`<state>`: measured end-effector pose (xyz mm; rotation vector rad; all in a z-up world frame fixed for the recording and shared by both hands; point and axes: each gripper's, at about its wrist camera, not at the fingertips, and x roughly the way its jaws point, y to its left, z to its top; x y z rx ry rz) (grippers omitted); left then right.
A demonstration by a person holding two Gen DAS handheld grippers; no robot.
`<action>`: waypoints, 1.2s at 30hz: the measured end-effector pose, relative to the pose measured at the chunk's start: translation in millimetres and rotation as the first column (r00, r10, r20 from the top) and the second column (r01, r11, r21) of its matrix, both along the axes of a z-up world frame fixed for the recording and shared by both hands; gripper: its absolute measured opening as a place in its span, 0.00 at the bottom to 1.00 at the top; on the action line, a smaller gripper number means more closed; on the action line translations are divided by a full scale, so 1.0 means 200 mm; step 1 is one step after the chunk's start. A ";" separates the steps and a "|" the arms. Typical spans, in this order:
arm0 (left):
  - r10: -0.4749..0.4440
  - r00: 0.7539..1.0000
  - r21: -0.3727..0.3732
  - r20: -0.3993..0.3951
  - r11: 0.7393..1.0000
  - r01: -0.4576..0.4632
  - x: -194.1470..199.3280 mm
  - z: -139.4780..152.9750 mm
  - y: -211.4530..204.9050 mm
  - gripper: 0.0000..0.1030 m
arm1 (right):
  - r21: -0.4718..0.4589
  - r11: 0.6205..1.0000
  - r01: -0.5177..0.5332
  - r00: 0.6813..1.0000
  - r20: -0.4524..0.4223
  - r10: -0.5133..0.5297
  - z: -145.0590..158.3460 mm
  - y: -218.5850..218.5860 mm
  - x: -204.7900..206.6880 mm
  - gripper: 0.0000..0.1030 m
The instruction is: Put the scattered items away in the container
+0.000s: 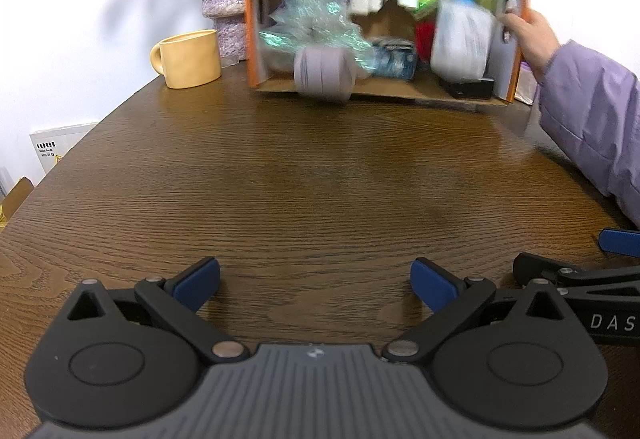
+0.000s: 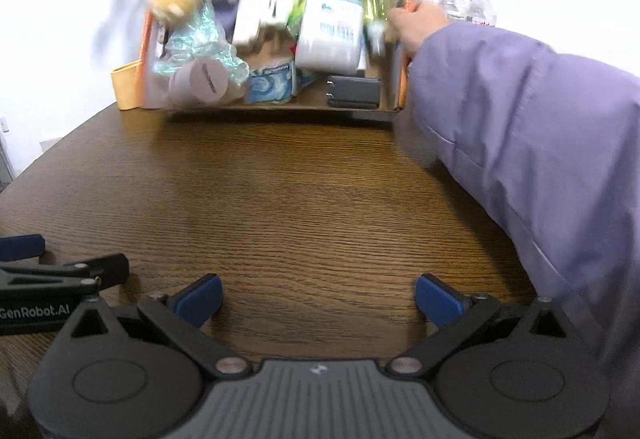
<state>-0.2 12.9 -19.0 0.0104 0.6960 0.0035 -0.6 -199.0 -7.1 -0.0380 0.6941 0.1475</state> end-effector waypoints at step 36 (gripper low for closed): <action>0.001 1.000 0.000 0.002 1.000 -0.001 0.00 -0.02 0.00 1.00 | -0.003 1.000 0.003 1.000 0.000 -0.003 -0.02 0.02 0.01 1.00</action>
